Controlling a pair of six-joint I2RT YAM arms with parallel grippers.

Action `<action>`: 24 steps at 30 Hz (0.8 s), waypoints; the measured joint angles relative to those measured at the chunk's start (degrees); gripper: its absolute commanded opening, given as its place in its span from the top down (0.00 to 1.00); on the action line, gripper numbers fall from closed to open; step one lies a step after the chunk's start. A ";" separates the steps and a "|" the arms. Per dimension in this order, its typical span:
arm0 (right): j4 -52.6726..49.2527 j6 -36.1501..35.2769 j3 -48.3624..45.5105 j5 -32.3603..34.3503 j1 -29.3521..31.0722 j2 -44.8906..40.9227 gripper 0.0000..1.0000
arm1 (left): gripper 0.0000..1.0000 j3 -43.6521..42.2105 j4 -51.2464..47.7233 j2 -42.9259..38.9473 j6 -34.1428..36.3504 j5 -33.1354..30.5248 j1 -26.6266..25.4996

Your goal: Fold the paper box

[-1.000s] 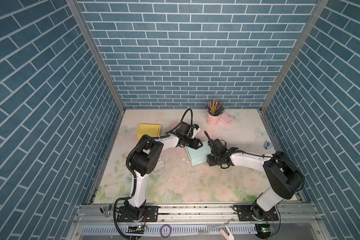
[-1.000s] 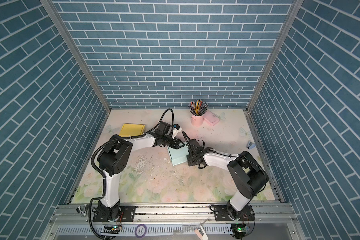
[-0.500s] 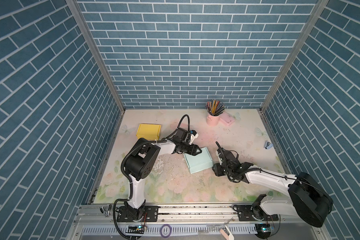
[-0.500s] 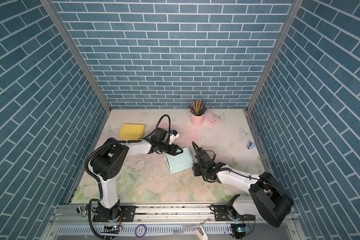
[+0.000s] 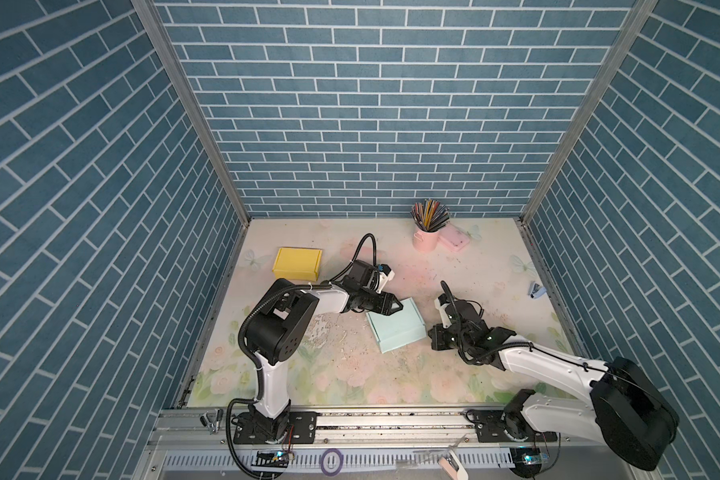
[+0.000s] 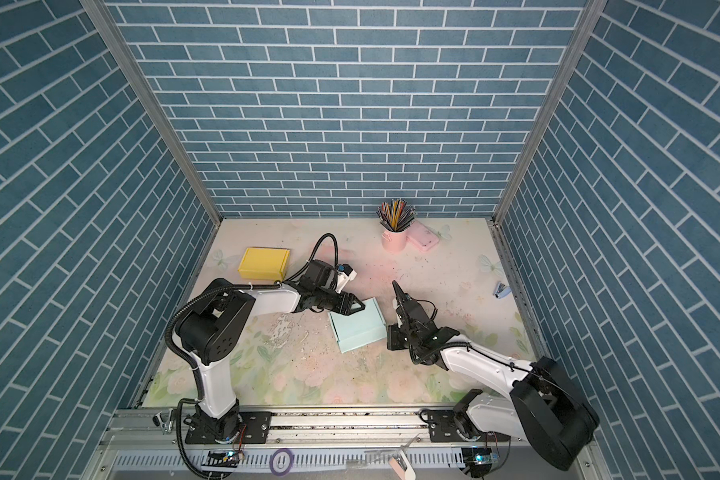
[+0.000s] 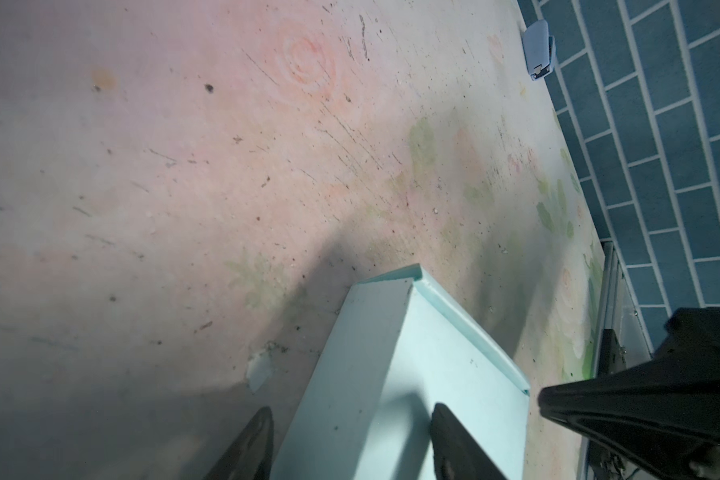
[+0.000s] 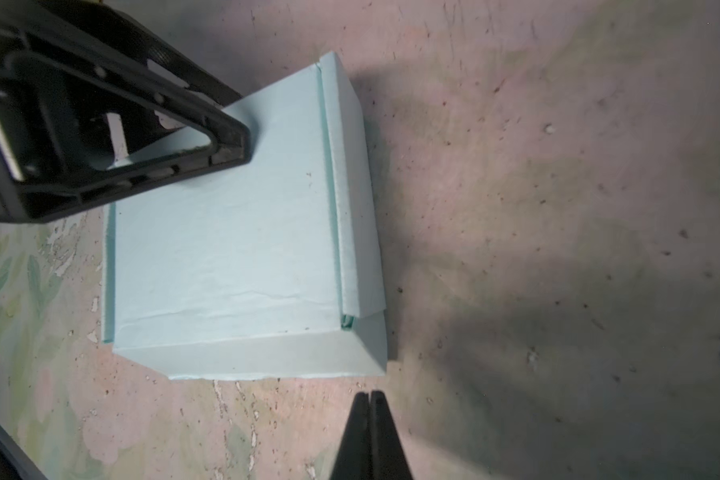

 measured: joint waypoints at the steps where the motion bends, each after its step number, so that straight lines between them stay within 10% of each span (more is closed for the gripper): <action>1: 0.44 0.00 0.20 -0.35 0.00 0.94 1.00 | 0.40 -0.28 0.35 -0.02 -0.22 0.13 -0.11; 24: 4.17 0.17 4.46 -1.18 1.22 11.85 1.00 | 0.41 -6.10 9.90 -2.03 -5.46 -3.15 -1.84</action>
